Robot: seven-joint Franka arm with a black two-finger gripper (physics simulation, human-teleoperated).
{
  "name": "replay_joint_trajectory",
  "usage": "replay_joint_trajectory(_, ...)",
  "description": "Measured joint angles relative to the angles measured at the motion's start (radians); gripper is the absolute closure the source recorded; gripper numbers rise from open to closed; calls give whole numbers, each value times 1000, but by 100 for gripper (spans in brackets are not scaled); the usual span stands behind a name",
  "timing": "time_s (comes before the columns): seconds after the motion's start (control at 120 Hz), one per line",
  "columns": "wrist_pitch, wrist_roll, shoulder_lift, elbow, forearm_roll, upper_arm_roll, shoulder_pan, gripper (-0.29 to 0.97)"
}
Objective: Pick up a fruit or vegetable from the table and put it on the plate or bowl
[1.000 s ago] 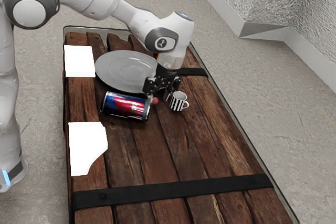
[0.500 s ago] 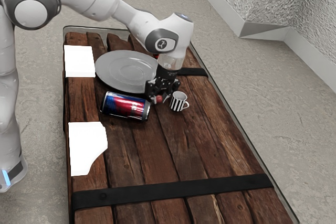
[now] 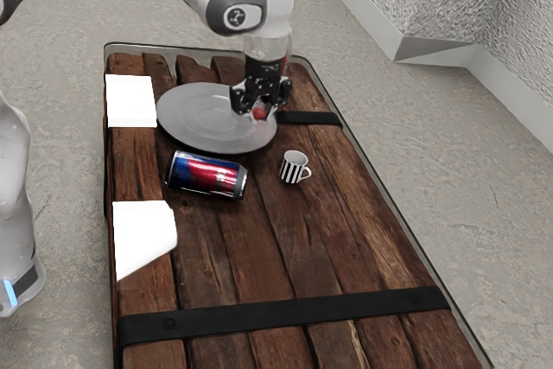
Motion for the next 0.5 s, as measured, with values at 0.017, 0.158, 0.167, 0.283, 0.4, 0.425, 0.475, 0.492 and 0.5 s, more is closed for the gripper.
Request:
replay_joint_trajectory(0.017, -5, -1, -3, 1, 4, 0, 16, 54)
replay_joint_trajectory(0.158, -37, 3, -4, 4, 13, -2, 144, 54)
replay_joint_trajectory(0.167, -38, 4, -4, 4, 13, -2, 153, 54)
replay_joint_trajectory(0.283, -51, 15, -1, 5, -6, -5, 254, 54)
replay_joint_trajectory(0.4, -58, 25, 1, 5, -29, -4, 278, 36)
replay_joint_trajectory(0.425, -59, 27, 0, 5, -36, -3, 280, 30)
replay_joint_trajectory(0.475, -58, 29, -1, 5, -47, 2, 296, 21)
replay_joint_trajectory(0.492, -57, 29, -5, 6, -55, 3, 296, 19)
replay_joint_trajectory(0.5, -57, 28, -7, 9, -61, 3, 295, 18)
